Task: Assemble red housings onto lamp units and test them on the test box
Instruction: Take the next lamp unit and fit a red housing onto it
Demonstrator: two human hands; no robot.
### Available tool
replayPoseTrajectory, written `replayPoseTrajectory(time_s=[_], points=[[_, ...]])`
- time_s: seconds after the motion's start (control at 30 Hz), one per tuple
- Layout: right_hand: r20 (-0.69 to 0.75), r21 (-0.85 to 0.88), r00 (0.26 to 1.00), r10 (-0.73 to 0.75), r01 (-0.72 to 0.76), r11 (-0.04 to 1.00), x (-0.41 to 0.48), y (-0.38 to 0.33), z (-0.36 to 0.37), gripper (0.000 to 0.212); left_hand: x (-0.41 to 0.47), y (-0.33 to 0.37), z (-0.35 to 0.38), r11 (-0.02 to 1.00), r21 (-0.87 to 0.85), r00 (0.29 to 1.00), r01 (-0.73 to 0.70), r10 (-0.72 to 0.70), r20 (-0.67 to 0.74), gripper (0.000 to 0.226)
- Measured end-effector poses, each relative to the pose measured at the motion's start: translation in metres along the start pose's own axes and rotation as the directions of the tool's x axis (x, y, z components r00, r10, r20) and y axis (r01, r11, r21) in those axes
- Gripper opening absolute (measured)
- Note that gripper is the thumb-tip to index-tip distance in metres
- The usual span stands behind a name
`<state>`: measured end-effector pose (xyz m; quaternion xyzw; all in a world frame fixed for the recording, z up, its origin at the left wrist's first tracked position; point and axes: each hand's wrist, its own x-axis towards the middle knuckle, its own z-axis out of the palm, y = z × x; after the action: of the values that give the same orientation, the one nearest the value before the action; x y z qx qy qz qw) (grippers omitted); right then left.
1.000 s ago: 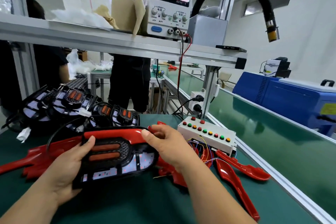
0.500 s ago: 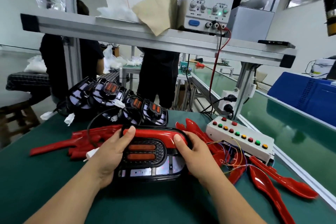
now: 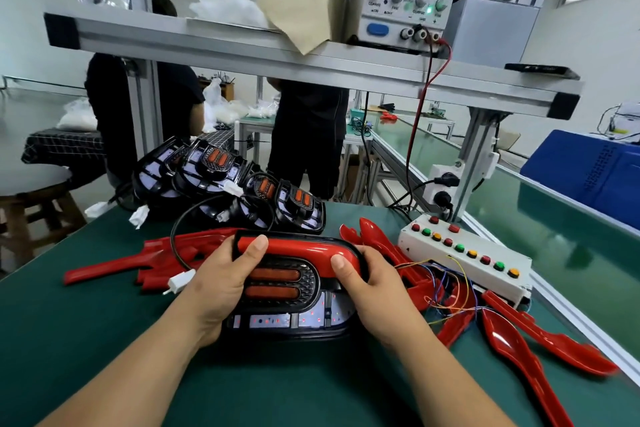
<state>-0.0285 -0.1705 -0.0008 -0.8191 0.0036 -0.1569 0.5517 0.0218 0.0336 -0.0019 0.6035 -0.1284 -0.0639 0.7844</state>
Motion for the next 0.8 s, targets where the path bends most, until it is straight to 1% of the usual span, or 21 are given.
replayPoseTrajectory(time_s=[0.1,0.23,0.33,0.4,0.47,0.5,0.6,0.67,0.73,0.8], points=[[0.005,-0.008,1.000,0.002,-0.002,1.000,0.000,-0.001,0.000,0.034,0.001,-0.001,0.000,1.000,0.008,1.000,-0.021,0.021,-0.008,0.044],[0.026,0.081,0.999,0.041,-0.043,0.996,0.001,0.000,0.003,0.030,0.004,-0.001,-0.001,0.999,0.014,0.999,-0.038,0.038,-0.010,0.043],[0.024,0.085,0.999,0.042,-0.044,0.995,0.003,0.002,0.002,0.031,0.006,-0.003,0.000,1.000,0.000,1.000,-0.028,0.028,-0.008,0.042],[0.016,0.116,0.999,0.047,-0.049,0.992,0.003,0.004,0.003,0.040,0.007,-0.004,0.001,1.000,-0.004,1.000,-0.011,0.011,-0.002,0.042],[0.033,0.175,0.996,0.080,-0.085,0.981,0.003,0.006,0.003,0.052,0.007,-0.005,0.000,1.000,0.010,1.000,0.016,-0.016,0.014,0.044],[0.050,0.208,0.994,0.098,-0.106,0.972,0.003,0.007,0.003,0.055,0.007,-0.005,-0.002,0.999,0.020,0.999,0.034,-0.034,0.022,0.046],[0.100,0.302,0.978,0.181,-0.203,0.931,0.004,0.007,0.001,0.047,0.008,-0.005,-0.009,0.995,0.034,0.995,0.093,-0.094,0.042,0.054],[0.108,0.347,0.970,0.219,-0.243,0.906,0.005,0.007,0.000,0.040,0.008,-0.003,-0.012,0.988,0.020,0.987,0.151,-0.152,0.060,0.060],[0.106,0.347,0.974,0.201,-0.225,0.910,0.003,0.005,0.000,0.031,0.007,-0.003,-0.011,0.983,0.017,0.981,0.183,-0.183,0.064,0.061],[0.091,0.290,0.979,0.180,-0.199,0.936,0.002,0.003,0.001,0.026,0.009,-0.006,-0.011,0.985,0.051,0.986,0.164,-0.165,0.021,0.058]])
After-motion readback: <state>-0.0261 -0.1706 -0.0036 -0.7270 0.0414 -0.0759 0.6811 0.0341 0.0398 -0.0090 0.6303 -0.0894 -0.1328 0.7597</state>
